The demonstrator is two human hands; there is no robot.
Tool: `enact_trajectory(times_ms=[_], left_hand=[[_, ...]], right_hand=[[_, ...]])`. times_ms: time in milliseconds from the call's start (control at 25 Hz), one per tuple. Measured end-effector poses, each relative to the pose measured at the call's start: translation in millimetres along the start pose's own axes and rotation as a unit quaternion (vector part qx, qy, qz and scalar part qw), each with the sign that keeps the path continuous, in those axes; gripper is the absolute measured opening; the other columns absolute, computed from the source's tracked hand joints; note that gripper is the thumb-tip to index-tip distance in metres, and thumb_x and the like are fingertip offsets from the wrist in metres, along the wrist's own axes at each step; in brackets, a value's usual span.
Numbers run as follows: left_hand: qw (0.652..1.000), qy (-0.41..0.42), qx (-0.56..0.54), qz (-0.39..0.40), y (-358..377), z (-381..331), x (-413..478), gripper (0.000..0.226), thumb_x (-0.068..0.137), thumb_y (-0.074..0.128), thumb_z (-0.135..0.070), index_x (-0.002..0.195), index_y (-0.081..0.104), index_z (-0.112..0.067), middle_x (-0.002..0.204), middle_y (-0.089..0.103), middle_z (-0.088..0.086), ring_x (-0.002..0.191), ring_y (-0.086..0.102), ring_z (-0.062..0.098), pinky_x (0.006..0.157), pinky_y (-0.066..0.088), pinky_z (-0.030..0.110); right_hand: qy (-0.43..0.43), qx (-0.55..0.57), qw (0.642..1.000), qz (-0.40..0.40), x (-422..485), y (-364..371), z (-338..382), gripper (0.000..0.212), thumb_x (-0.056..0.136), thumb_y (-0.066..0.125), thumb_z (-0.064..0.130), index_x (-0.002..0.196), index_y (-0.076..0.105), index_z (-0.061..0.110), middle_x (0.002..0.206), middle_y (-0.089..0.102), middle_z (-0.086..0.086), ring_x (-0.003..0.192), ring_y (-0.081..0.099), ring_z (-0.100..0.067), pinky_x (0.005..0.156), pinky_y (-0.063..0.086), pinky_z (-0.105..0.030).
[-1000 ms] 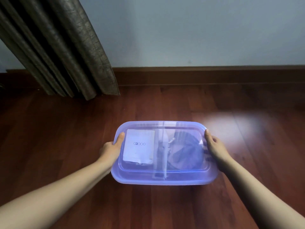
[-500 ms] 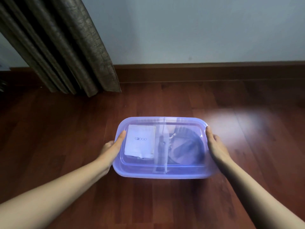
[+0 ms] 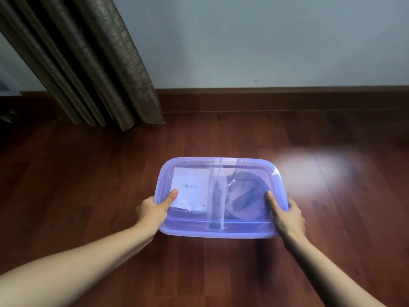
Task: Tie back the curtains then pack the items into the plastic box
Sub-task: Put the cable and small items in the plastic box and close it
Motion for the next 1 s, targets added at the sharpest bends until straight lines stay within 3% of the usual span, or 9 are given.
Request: enact_trajectory(times_ms=[200, 400, 640, 840, 1000], left_hand=[[1.0, -0.013, -0.016, -0.02, -32.5, 6.5, 5.9, 0.05, 0.07, 0.068, -0.063, 0.059, 0.06, -0.015, 0.056, 0.06, -0.002, 0.054, 0.056, 0.015, 0.05, 0.039, 0.025], [0.992, -0.036, -0.015, -0.12, -147.1, 27.3, 33.7, 0.055, 0.068, 0.066, -0.067, 0.057, 0.058, -0.014, 0.056, 0.058, -0.001, 0.054, 0.055, 0.016, 0.048, 0.038, 0.028], [0.975, -0.067, -0.032, -0.208, -308.0, 55.5, 61.8, 0.054, 0.069, 0.06, -0.071, 0.062, 0.059, -0.017, 0.062, 0.059, -0.004, 0.058, 0.054, 0.011, 0.047, 0.036, 0.026], [0.963, -0.11, -0.039, -0.242, -418.0, 82.3, 62.5, 0.055, 0.071, 0.059, -0.071, 0.075, 0.062, -0.016, 0.073, 0.06, 0.001, 0.073, 0.057, 0.026, 0.06, 0.039, 0.032], [0.955, -0.131, -0.05, -0.26, -471.7, 98.8, 86.2, 0.057, 0.071, 0.061, -0.068, 0.086, 0.064, -0.014, 0.083, 0.062, 0.006, 0.071, 0.056, 0.024, 0.061, 0.041, 0.031]], right_hand=[[-0.022, 0.001, 0.999, 0.033, -6.1, 23.7, 29.0, 0.063, 0.059, 0.046, 0.083, 0.088, 0.058, 0.028, 0.08, 0.064, 0.008, 0.09, 0.058, -0.03, 0.087, 0.047, -0.043], [-0.082, 0.02, 0.989, 0.122, -30.4, 120.0, 114.7, 0.073, 0.059, 0.051, 0.081, 0.104, 0.06, 0.025, 0.098, 0.069, -0.004, 0.097, 0.063, -0.032, 0.092, 0.049, -0.049], [-0.124, 0.007, 0.976, 0.176, -101.6, 238.3, 235.0, 0.061, 0.068, 0.056, 0.073, 0.106, 0.061, 0.024, 0.094, 0.063, 0.001, 0.096, 0.061, -0.03, 0.087, 0.047, -0.038], [-0.11, 0.011, 0.962, 0.249, -169.8, 314.8, 302.5, 0.048, 0.068, 0.061, 0.067, 0.087, 0.063, 0.023, 0.086, 0.066, 0.002, 0.086, 0.063, -0.026, 0.086, 0.052, -0.041], [-0.125, 0.0, 0.948, 0.293, -198.1, 375.3, 339.5, 0.049, 0.075, 0.063, 0.058, 0.102, 0.063, 0.018, 0.096, 0.068, -0.005, 0.092, 0.063, -0.028, 0.088, 0.052, -0.043]])
Point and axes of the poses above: each hand's wrist, its own x-axis towards the middle knuckle, its own y-axis out of the palm, z = x × y, the point moved 10 cm from there along x, towards the middle knuckle
